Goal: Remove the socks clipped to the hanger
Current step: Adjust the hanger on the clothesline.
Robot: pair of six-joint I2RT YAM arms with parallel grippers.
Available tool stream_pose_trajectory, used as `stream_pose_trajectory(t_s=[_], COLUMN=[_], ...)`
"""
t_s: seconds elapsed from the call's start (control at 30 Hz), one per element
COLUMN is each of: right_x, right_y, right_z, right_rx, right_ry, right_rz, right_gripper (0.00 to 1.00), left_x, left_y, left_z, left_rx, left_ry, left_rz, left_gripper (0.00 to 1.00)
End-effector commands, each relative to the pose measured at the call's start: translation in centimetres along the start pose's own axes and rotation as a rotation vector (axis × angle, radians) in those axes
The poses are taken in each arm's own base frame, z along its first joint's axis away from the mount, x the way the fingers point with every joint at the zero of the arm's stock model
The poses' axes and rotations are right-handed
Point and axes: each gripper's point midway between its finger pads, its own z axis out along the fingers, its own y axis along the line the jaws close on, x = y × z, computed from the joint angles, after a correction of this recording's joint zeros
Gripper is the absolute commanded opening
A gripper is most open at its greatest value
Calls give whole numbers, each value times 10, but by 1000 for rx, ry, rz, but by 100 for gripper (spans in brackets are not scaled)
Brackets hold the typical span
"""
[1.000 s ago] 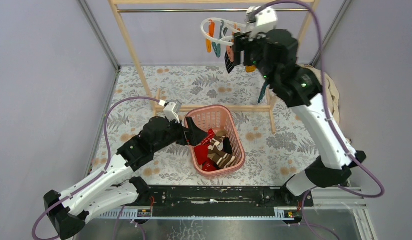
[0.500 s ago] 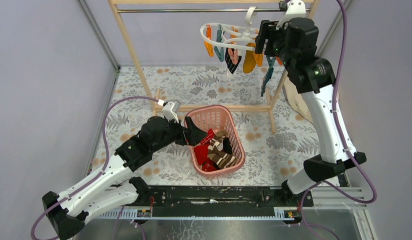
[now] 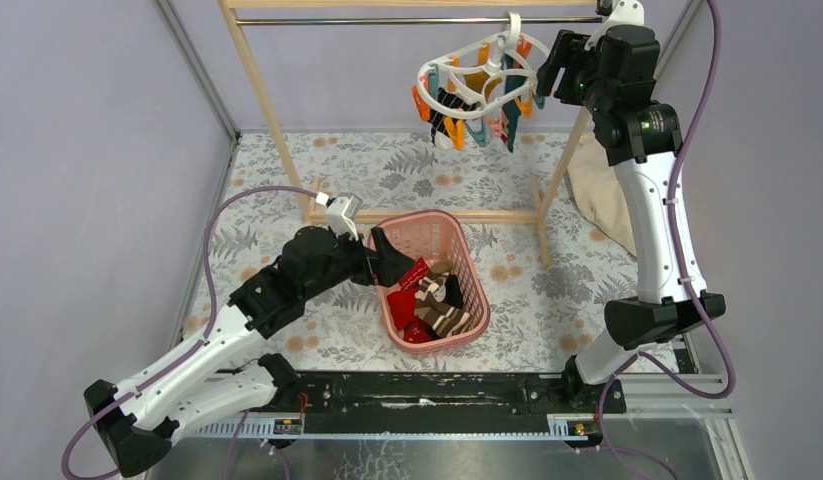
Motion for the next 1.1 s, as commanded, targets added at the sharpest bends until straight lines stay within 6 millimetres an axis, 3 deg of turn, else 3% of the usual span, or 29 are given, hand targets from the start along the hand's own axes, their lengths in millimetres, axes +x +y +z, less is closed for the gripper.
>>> stream_pose_trajectory(t_s=[0.0, 0.1, 0.3, 0.43, 0.63, 0.83, 1.07], right_x=[-18, -29, -50, -43, -23, -5, -1], right_y=[-4, 0, 13, 29, 37, 63, 70], right_z=[2, -11, -68, -96, -129, -150, -181], right_rx=[-8, -32, -121, -221, -302, -465, -528], right_ry=[-43, -79, -135, -95, -76, -7, -13], right_rz=[40, 52, 55, 49, 58, 87, 116], right_gripper=[74, 76, 76, 76, 75, 73, 73], left_x=[-50, -86, -152, -188, -239, -259, -256], left_y=[-22, -26, -32, -39, -47, -79, -113], left_z=[-4, -1, 16, 24, 28, 60, 68], left_rx=[4, -56, -126, -112, -71, 120, 315], left_ry=[-114, -182, -308, -360, -460, -451, -455], left_rz=[90, 151, 219, 221, 200, 162, 116], left_gripper=[99, 99, 99, 99, 99, 99, 99])
